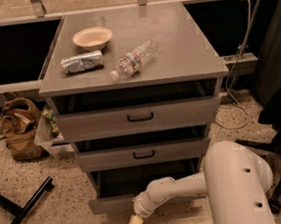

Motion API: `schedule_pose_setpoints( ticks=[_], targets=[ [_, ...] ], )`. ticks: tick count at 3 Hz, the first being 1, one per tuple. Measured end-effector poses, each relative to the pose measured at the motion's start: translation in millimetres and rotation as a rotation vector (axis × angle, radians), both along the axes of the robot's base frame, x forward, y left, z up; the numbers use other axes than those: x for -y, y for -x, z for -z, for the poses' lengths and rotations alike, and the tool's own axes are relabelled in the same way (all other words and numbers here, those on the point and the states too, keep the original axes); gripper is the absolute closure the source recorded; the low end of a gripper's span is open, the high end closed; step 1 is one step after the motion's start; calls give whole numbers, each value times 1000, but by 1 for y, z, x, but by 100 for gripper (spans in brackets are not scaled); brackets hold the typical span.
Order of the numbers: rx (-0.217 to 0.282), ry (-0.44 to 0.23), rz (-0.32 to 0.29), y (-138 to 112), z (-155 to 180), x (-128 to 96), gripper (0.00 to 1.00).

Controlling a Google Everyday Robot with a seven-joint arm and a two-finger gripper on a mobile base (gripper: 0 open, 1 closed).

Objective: Close bottom drawer

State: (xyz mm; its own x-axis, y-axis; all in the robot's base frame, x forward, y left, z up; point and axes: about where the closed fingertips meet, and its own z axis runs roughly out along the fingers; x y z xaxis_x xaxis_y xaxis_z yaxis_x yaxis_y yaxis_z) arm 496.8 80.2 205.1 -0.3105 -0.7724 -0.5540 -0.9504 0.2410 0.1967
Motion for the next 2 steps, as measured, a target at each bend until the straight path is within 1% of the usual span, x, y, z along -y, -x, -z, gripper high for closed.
schedule_pose_setpoints(
  ticks=[1,2],
  targets=[
    [15,2,32,-20,5,5,0],
    [30,-8,44,-32,9,-1,0]
  ],
)
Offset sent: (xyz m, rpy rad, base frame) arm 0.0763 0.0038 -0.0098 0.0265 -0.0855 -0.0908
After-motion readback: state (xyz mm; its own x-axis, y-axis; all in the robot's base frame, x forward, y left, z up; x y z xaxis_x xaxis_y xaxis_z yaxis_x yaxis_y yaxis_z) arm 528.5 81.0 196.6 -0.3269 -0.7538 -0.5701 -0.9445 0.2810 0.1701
